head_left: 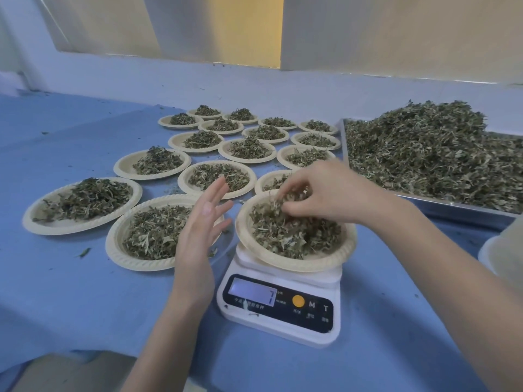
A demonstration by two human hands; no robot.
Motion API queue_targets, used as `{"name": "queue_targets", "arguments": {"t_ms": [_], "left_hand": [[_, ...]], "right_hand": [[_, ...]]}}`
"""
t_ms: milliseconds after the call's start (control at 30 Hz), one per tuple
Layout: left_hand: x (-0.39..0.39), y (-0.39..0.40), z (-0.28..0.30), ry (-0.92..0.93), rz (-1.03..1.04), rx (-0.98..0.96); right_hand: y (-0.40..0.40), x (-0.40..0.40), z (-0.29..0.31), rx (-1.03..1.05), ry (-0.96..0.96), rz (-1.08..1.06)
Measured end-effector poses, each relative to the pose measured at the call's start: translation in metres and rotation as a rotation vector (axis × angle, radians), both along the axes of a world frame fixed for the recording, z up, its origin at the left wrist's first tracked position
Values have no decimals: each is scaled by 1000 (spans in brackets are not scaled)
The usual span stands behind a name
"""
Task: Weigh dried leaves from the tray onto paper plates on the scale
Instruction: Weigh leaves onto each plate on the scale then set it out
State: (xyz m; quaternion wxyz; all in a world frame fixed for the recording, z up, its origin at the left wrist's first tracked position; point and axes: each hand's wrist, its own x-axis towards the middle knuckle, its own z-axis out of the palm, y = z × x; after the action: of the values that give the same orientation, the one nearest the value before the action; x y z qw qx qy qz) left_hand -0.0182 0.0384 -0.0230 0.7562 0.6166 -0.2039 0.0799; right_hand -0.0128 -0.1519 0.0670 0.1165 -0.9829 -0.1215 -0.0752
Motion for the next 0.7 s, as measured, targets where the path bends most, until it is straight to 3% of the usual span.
{"name": "queue_targets", "arguments": {"t_ms": [167, 367, 433, 567, 700], "left_hand": [[0, 0, -1, -4, -5, -12], [-2, -1, -1, 10, -12, 17], [3, -2, 0, 78, -18, 95], [24, -8, 2, 410, -100, 232], [-1, -22, 26, 336, -11, 394]], "right_hand": [[-13, -10, 18, 297, -68, -44], [-21, -21, 7, 84, 176, 47], [-32, -30, -10, 245, 184, -29], [-23, -50, -51, 695, 226, -280], [-6, -43, -44, 941, 135, -374]]}}
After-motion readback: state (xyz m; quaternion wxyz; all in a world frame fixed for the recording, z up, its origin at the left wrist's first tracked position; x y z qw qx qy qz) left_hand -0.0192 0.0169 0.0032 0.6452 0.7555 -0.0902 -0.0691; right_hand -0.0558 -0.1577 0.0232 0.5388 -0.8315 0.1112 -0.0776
